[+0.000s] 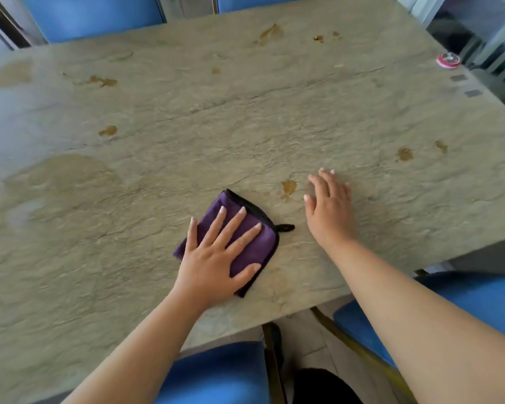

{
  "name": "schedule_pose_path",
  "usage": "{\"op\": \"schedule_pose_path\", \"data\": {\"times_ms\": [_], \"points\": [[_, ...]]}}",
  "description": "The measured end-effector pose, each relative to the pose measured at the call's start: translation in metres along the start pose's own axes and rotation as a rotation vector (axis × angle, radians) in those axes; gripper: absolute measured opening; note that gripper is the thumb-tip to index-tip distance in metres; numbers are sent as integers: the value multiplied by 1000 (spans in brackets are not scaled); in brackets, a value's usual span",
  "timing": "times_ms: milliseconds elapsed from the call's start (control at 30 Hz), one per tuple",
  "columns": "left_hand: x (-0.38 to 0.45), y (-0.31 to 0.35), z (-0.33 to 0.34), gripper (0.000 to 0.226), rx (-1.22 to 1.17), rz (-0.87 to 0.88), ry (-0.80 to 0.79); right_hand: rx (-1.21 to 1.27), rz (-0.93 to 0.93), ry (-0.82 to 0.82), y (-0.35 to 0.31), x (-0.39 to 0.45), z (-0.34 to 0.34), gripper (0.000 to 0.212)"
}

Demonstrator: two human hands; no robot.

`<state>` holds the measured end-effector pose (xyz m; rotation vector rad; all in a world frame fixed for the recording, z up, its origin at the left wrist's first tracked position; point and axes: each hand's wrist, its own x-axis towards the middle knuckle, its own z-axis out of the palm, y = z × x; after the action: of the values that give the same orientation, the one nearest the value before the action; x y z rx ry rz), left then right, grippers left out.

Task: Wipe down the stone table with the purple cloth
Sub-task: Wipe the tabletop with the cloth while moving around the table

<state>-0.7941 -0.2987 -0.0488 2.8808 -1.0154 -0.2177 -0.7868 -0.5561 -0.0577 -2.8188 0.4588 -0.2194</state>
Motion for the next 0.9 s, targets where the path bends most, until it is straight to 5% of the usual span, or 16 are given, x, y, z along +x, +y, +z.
{"op": "schedule_pose_path", "data": {"times_ms": [300,533,667,733,900], "points": [[122,2,-17,65,-178,-756,-35,125,-20,33,3,4,7,43],[89,91,-1,62,-41,-255,-11,255,-301,-124,61,19,-23,55],[39,59,2,61,35,28,-16,88,-348,-95,88,24,-34,44],[48,40,-2,61,27,-97,-3,55,-342,-84,96,24,-31,41],[140,61,-9,62,-127,-823,77,75,-344,-73,97,27,-24,40]]}}
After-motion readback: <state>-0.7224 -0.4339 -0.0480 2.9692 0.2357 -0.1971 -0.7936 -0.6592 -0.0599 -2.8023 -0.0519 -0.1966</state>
